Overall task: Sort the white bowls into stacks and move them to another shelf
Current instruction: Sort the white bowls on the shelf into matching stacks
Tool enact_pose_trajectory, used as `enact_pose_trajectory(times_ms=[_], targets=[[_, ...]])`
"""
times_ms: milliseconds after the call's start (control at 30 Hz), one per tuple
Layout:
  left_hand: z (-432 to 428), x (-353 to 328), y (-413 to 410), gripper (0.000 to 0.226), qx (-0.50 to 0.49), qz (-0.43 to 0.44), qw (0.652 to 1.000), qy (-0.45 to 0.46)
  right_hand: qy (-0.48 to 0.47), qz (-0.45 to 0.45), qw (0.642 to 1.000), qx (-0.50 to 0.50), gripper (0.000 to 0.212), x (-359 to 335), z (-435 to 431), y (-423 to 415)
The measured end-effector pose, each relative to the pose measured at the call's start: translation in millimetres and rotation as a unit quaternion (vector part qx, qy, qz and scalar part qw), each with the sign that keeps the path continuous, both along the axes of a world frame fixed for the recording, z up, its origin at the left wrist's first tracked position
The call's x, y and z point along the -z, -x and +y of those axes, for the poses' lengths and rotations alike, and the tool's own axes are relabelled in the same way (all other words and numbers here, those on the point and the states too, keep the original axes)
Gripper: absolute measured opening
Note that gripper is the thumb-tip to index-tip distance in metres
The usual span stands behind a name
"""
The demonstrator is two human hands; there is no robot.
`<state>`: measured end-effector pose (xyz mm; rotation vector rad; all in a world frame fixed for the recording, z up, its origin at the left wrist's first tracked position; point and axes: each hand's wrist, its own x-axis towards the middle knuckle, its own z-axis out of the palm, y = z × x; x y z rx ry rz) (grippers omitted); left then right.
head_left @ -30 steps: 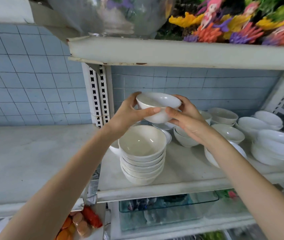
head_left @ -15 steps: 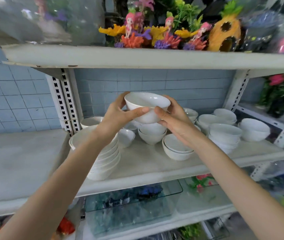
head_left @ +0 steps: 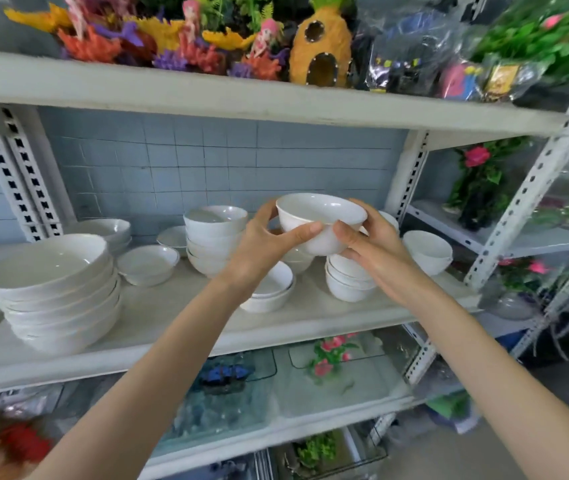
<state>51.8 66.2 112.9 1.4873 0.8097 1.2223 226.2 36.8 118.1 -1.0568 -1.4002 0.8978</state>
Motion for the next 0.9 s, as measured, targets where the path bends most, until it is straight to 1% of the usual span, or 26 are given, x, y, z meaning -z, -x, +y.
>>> enact_pose_trajectory(times_ms=[67, 100, 167, 267, 300, 400, 567, 700, 800, 900], targets=[[5.5, 1.5, -18.9, 0.055, 0.005, -0.010, 1.000, 0.003, -0.011, -0.019, 1.000, 0.020, 0.096, 0.0, 1.5, -18.1], [9.2, 3.5, -27.9, 0.054, 0.006, -0.017, 1.000, 0.002, -0.013, -0.024, 0.999, 0.023, 0.097, -0.4, 2.7, -25.7], [18.2, 8.3, -44.2, 0.052, 0.008, -0.027, 1.000, 0.000, -0.013, -0.034, 0.999, 0.028, 0.090, 0.4, 8.2, -38.5], [35.6, 15.3, -66.2, 0.039, 0.009, -0.036, 0.999, -0.008, -0.007, -0.039, 0.998, 0.037, 0.073, 6.5, 23.2, -56.0], [41.6, 19.1, -72.4, 0.039, 0.010, -0.038, 0.999, -0.012, -0.005, -0.047, 0.998, 0.040, 0.072, 9.2, 29.6, -62.4], [58.4, 29.7, -83.7, 0.063, 0.014, -0.020, 0.999, -0.021, 0.006, -0.077, 0.996, 0.044, 0.082, 16.3, 49.7, -81.8], [79.1, 51.4, -97.0, 0.065, -0.019, 0.052, 0.998, -0.037, 0.024, -0.109, 0.993, 0.043, 0.087, 37.8, 74.3, -109.2], [84.1, 61.1, -109.2, 0.083, -0.021, 0.070, 0.996, -0.048, 0.030, -0.108, 0.993, 0.044, 0.096, 56.2, 84.6, -123.9], [82.5, 64.7, -116.7, 0.074, -0.016, 0.065, 0.996, -0.051, 0.031, -0.103, 0.994, 0.026, 0.094, 65.1, 90.4, -131.9], [84.2, 73.0, -123.2, 0.074, -0.026, 0.059, 0.997, -0.035, 0.041, -0.082, 0.996, 0.006, 0.088, 73.1, 95.8, -138.0]])
